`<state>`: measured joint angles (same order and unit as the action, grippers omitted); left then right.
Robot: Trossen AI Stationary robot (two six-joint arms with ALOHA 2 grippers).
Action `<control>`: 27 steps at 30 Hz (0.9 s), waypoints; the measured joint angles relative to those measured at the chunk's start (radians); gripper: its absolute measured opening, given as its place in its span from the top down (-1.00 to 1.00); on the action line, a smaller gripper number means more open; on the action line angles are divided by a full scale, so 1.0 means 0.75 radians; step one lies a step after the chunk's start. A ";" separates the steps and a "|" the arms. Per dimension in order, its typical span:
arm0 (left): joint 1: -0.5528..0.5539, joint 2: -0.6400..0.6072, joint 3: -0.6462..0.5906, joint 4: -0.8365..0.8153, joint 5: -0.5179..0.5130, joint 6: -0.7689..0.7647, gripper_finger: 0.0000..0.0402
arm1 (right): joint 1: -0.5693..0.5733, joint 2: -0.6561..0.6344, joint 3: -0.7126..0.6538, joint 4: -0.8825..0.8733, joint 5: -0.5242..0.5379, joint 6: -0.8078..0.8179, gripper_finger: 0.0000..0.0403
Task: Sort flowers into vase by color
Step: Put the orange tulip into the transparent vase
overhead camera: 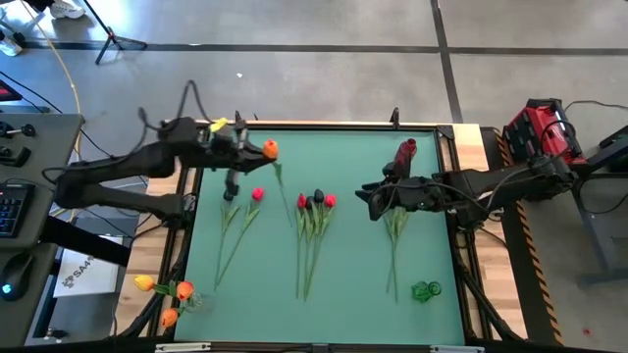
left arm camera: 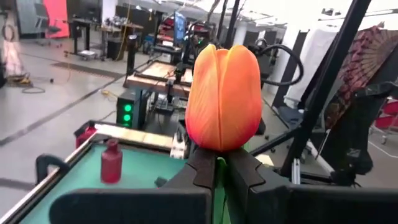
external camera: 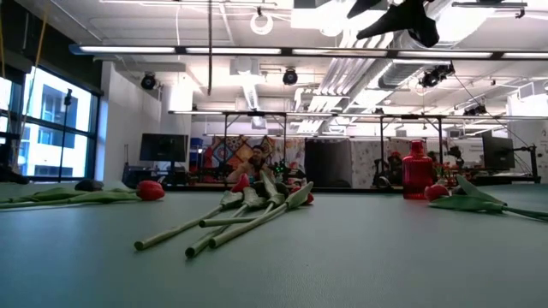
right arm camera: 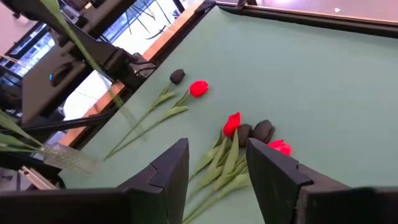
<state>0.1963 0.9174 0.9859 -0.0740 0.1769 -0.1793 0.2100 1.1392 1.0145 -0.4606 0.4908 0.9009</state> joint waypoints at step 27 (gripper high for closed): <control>-0.160 -0.809 0.001 -0.776 0.426 -0.317 1.00 | -0.004 0.000 0.000 -0.085 0.103 0.122 0.26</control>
<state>0.0765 0.3107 0.9863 -0.6563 0.4963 -0.4168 0.2073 1.1389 1.0145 -0.5240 0.5682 0.9924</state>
